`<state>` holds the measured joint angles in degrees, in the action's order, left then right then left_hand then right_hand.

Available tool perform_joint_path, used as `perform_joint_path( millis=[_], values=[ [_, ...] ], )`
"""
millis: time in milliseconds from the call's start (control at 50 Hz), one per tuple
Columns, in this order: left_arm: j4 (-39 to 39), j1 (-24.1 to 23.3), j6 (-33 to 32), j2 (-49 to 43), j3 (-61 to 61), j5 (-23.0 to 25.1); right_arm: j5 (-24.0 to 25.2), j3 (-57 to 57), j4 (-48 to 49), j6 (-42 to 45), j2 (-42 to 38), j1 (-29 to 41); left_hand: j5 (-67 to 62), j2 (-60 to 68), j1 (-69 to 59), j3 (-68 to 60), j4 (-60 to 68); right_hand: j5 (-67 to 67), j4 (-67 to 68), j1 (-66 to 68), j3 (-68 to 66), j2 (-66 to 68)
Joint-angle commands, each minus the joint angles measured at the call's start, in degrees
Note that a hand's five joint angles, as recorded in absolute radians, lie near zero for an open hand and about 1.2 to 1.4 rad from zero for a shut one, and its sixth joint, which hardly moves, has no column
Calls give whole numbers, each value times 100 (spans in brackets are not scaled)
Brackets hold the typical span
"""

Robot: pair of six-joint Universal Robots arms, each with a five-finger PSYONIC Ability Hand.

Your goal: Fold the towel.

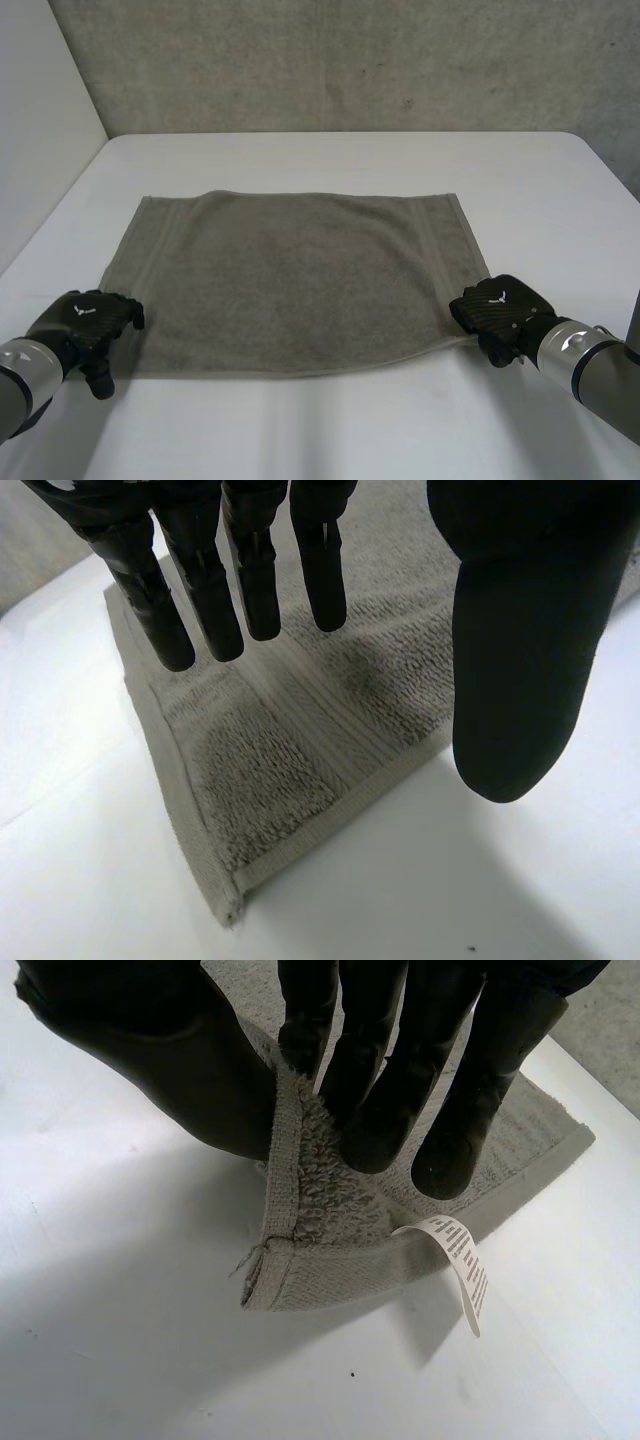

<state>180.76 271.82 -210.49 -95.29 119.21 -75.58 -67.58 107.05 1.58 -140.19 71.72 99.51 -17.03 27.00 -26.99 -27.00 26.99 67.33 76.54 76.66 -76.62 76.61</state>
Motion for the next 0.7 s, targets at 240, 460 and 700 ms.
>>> perform_joint_path(
  millis=[240, 460, 700],
  values=[
    [301, -7, -63, -806, -118, -1, -1, -9, 0, 0, -9, -2, -320, 323, -324, -323, 325, 267, 346, 334, -338, 339],
    [671, -59, -63, -1096, -320, -27, 52, -9, 0, 0, -17, -11, -403, 406, -408, -406, 408, 267, 346, 334, -338, 339],
    [987, -103, -19, -1175, -469, -18, 78, -9, 0, 0, -44, -11, -824, 827, -829, -827, 829, 267, 346, 334, -338, 339]
  ],
)
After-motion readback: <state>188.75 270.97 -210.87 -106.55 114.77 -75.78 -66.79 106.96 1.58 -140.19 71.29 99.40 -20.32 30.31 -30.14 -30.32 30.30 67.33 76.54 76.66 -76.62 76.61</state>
